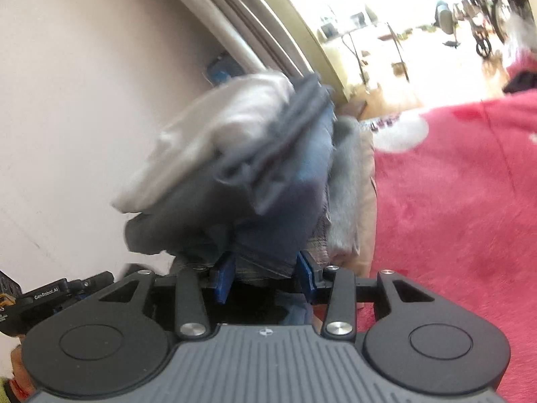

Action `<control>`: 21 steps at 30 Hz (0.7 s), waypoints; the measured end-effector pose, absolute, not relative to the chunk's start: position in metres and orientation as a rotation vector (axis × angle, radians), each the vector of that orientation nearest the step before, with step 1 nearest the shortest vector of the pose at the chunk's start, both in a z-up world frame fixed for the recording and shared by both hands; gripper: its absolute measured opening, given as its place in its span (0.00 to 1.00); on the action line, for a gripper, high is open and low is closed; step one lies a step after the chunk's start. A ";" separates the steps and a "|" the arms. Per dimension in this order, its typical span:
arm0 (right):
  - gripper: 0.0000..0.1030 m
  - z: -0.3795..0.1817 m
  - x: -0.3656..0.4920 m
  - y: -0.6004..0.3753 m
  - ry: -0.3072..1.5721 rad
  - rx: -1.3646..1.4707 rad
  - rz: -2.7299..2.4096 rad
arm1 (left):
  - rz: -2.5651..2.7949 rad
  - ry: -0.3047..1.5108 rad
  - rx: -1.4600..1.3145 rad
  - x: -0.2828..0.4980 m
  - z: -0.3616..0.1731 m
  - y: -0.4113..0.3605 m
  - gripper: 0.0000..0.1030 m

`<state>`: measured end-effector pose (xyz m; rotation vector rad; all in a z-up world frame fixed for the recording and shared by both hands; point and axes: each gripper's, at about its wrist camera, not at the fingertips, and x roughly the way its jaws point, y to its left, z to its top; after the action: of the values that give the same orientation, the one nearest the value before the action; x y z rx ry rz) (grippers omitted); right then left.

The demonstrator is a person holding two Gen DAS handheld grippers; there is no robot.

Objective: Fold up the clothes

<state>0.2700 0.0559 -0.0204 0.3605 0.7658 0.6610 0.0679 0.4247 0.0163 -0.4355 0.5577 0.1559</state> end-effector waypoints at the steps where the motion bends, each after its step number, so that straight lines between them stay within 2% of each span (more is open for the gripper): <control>1: 0.42 -0.016 0.265 0.058 0.752 0.337 0.671 | 0.158 0.552 -0.402 0.067 0.019 0.420 0.48; 8: 0.42 -0.001 0.246 0.073 0.713 0.240 0.695 | 0.127 0.547 -0.361 0.072 0.022 0.409 0.48; 14: 0.42 -0.026 0.268 0.079 0.896 0.411 0.722 | 0.117 0.582 -0.376 0.059 0.013 0.411 0.48; 21: 0.37 -0.053 0.288 0.087 1.015 0.484 0.642 | 0.120 0.641 -0.356 0.036 -0.003 0.411 0.48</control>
<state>0.2876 0.0873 -0.0530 0.4837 1.0154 0.6417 0.0359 0.4112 -0.0035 -0.3563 0.6406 0.1198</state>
